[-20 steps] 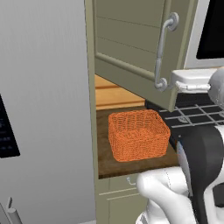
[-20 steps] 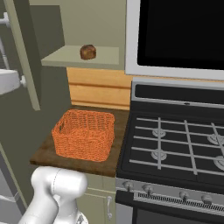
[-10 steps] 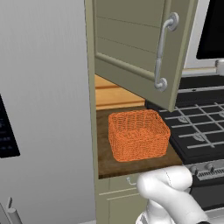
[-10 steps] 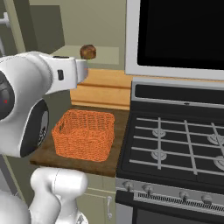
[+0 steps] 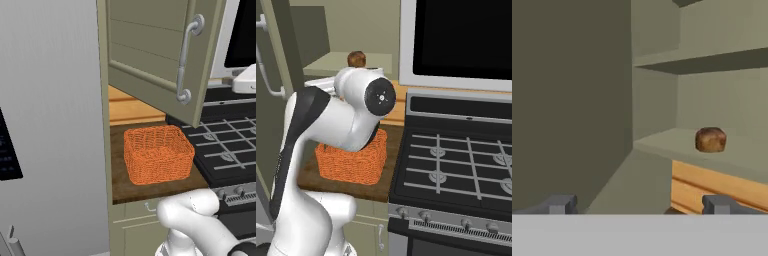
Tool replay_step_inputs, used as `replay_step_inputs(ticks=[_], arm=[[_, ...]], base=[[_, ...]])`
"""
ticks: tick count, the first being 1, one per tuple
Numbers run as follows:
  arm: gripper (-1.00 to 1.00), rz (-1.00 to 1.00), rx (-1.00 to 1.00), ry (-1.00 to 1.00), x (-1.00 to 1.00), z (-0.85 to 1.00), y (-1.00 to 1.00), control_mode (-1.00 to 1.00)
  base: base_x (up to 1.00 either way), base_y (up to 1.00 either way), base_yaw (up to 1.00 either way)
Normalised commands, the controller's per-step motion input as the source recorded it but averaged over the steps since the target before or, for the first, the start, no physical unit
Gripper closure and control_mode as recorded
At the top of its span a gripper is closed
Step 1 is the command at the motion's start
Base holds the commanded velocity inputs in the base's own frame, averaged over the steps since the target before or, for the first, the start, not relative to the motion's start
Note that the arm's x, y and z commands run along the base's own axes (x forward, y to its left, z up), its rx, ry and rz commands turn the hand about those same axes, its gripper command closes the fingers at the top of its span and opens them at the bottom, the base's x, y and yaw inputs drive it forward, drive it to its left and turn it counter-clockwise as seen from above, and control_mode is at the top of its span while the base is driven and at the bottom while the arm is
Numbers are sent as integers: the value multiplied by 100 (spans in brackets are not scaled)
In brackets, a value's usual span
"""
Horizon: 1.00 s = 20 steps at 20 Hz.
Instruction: Open the cabinet, pick up the bread from the cabinet and place it in the basket. Then move the basket to the dining counter.
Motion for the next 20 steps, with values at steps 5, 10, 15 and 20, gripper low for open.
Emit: replay_step_inputs(ticks=[5,10,15,20], arm=[[-100,34,6,4,100,-54,82,-100],[-100,37,12,3,84,-52,82,-100],[-100,42,15,2,22,-40,91,-100],[-100,22,13,3,-28,-6,96,-100]], base=[[0,0,0],[0,0,0],[0,0,0],[0,0,0]])
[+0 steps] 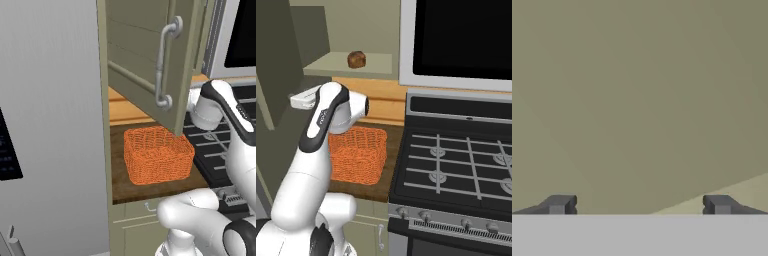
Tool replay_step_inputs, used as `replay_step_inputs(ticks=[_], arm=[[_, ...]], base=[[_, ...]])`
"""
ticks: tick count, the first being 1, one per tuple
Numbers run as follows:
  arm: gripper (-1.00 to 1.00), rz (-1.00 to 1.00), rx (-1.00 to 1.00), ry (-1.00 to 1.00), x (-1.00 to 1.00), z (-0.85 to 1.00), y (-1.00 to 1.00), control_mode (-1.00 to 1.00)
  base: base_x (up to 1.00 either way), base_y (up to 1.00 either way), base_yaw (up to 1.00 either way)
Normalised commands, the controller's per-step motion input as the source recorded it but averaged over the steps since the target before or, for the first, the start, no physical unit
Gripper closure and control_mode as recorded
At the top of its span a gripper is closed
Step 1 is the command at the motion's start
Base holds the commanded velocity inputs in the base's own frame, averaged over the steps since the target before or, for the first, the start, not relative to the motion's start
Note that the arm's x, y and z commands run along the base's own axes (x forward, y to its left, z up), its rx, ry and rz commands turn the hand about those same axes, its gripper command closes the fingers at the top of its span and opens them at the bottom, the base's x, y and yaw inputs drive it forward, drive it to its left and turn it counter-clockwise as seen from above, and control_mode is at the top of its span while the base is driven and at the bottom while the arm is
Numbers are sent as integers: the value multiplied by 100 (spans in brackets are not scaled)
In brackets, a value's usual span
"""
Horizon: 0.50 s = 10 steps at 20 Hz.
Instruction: Open the cabinet, pick up the bread from the cabinet and place it in the basket. Then move the basket to the dining counter.
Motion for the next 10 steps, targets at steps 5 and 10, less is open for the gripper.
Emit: replay_step_inputs(ticks=[5,10], arm=[[-100,1,8,0,-56,38,59,-100],[-100,0,4,0,-32,42,16,-100]], base=[[0,0,0],[0,0,0]])
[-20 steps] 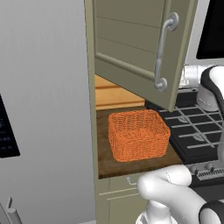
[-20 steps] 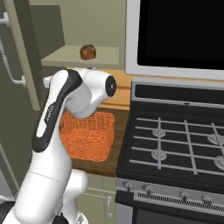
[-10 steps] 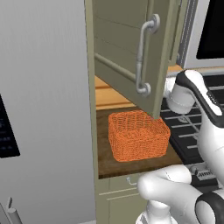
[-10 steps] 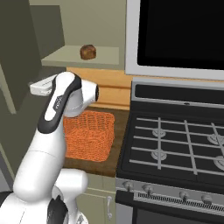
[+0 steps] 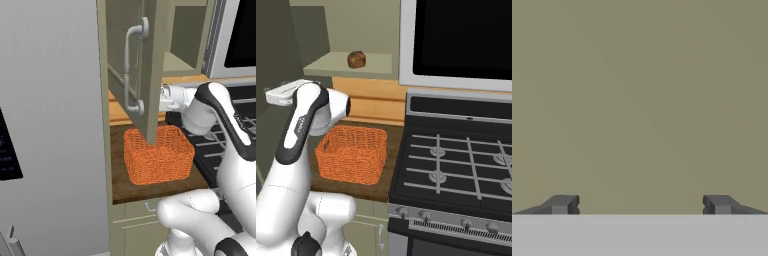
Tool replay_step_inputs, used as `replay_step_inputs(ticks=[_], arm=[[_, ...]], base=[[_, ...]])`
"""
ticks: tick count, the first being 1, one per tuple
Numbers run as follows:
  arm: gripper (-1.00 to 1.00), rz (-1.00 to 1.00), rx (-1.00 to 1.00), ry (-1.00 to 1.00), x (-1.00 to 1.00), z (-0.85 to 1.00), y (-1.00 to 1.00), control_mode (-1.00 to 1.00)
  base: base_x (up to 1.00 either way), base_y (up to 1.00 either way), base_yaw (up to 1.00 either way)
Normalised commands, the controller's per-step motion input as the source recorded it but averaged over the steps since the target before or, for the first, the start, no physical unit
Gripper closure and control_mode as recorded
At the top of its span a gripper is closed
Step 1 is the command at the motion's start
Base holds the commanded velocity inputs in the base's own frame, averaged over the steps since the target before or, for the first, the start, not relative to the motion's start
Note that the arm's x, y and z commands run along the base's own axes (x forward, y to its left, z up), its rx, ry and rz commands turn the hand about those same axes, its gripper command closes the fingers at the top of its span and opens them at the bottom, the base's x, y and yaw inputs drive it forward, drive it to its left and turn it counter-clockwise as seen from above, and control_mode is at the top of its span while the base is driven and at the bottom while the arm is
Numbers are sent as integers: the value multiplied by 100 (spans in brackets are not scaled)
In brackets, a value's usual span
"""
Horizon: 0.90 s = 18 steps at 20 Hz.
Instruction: Open the cabinet, pick up the bread from the cabinet and place it in the basket. Then move the basket to the dining counter.
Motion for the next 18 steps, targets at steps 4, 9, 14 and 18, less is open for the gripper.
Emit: replay_step_inputs(ticks=[4,9,14,18], arm=[[-100,-3,-1,0,-20,4,52,-100],[-100,-3,0,0,-8,0,32,-100],[-100,-8,0,-4,-1,28,-15,-100],[-100,-22,-1,-1,-2,89,-83,-100]], base=[[0,0,0],[0,0,0],[0,0,0],[0,0,0]])
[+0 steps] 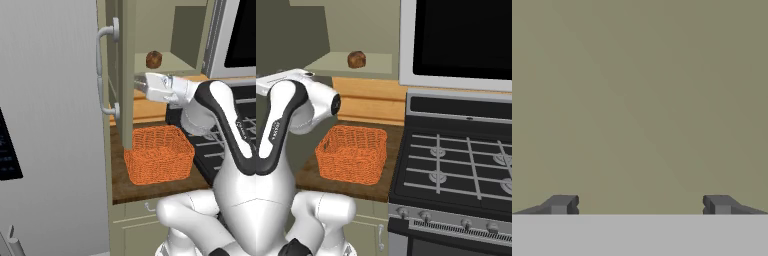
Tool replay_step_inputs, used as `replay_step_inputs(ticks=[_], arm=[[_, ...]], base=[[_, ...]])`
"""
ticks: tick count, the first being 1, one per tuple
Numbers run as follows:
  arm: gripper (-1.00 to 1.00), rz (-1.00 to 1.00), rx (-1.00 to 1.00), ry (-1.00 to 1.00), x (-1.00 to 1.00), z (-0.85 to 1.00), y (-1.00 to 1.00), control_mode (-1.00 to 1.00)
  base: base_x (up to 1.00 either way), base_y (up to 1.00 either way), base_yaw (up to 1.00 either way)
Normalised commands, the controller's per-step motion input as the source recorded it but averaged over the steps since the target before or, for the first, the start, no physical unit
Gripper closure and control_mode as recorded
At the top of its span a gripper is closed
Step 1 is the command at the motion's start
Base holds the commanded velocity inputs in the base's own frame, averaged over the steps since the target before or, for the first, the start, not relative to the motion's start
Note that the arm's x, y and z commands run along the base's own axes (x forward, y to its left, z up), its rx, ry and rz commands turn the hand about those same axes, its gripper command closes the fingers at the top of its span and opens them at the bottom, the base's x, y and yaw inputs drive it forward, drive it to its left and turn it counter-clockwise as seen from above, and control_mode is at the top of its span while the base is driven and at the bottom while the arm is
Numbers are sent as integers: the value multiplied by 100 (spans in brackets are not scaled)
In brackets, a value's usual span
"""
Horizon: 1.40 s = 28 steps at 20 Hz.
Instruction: Open the cabinet, pick up the bread from the cabinet and place it in the basket. Then move the basket to the dining counter.
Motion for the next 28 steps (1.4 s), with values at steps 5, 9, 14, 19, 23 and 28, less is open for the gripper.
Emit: replay_step_inputs(ticks=[5,9,14,19,23,28], arm=[[-100,-50,-13,5,0,54,-97,-100],[-100,-67,-19,15,0,4,-79,-100],[-100,-78,-29,20,7,0,-42,-100],[-100,-75,-15,33,0,1,-26,-100],[-100,-55,0,36,3,1,-61,-100],[-100,-25,3,15,51,-5,-39,-100]], base=[[0,0,0],[0,0,0],[0,0,0],[0,0,0],[0,0,0],[0,0,0]])
